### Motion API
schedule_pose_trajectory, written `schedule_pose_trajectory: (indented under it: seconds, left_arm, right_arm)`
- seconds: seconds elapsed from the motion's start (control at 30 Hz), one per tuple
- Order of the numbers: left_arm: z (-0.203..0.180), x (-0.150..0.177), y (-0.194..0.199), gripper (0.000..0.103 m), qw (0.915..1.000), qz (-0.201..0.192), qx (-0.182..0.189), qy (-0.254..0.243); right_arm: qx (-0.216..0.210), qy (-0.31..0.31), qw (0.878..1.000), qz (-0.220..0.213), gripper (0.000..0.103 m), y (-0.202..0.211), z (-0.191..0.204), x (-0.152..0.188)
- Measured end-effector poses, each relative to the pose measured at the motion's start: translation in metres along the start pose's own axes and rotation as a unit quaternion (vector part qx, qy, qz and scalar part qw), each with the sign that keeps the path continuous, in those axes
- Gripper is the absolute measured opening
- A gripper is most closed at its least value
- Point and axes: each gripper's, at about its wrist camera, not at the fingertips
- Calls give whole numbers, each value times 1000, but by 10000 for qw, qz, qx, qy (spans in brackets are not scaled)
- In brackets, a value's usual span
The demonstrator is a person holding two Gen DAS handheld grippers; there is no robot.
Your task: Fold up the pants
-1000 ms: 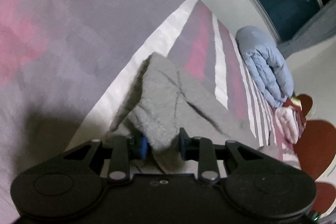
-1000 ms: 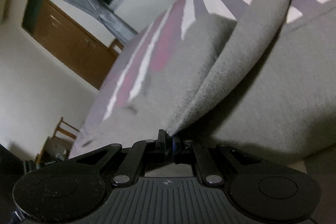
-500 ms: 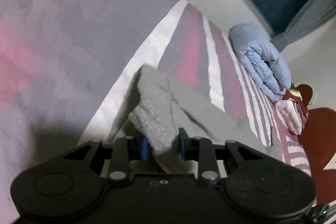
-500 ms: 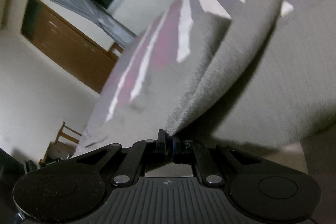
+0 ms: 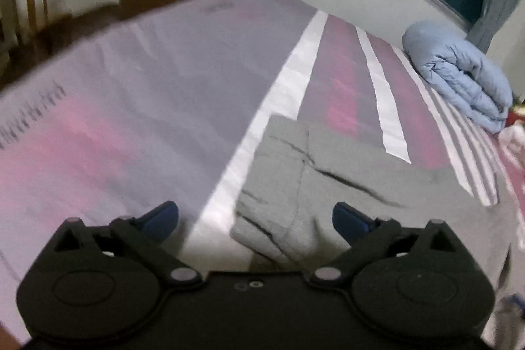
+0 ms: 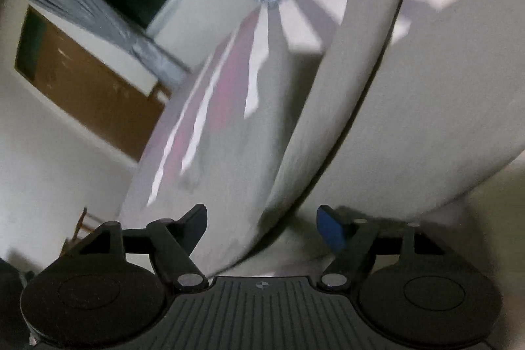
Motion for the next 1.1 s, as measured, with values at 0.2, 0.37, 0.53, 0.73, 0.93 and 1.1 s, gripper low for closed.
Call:
schedule_pose_trajectory:
  seconds: [0.2,0.37,0.53,0.73,0.93,1.1]
  left_arm:
    - [-59,-9,12,96,9966,-306,-428,-634]
    - [-102,-6,-26,97,9902,90,-895,-1070]
    - [-94,26,-62,97,9914,632,-852,-765]
    - [-81,41,-63,97,9966,327,-621,-441]
    - [-75,40,-65,97,9977,272,-417,-457]
    - [-66,39,-66,97,9983,330,-165,-449]
  right_arm:
    - [206,-23,9973,-698,61,29,-2,-40]
    - [597,86,9951,-788,43,3,14,-76]
    - [950,310,9933,-577,43,-31,27,-98]
    - [1613,746,9834,-375,43,-75,43,-107]
    - [2466,1109,9627,-77,43,-116,50,-109]
    - [2720,1126,9554,-254,4,-107,44,-104]
Point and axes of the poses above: each gripper's, at about its wrist camera, not at the fingertips, and y roughly against the way its jaws point, z to its left, x to its underside, and after that the axes turned 13 degrees about -y, right-handed
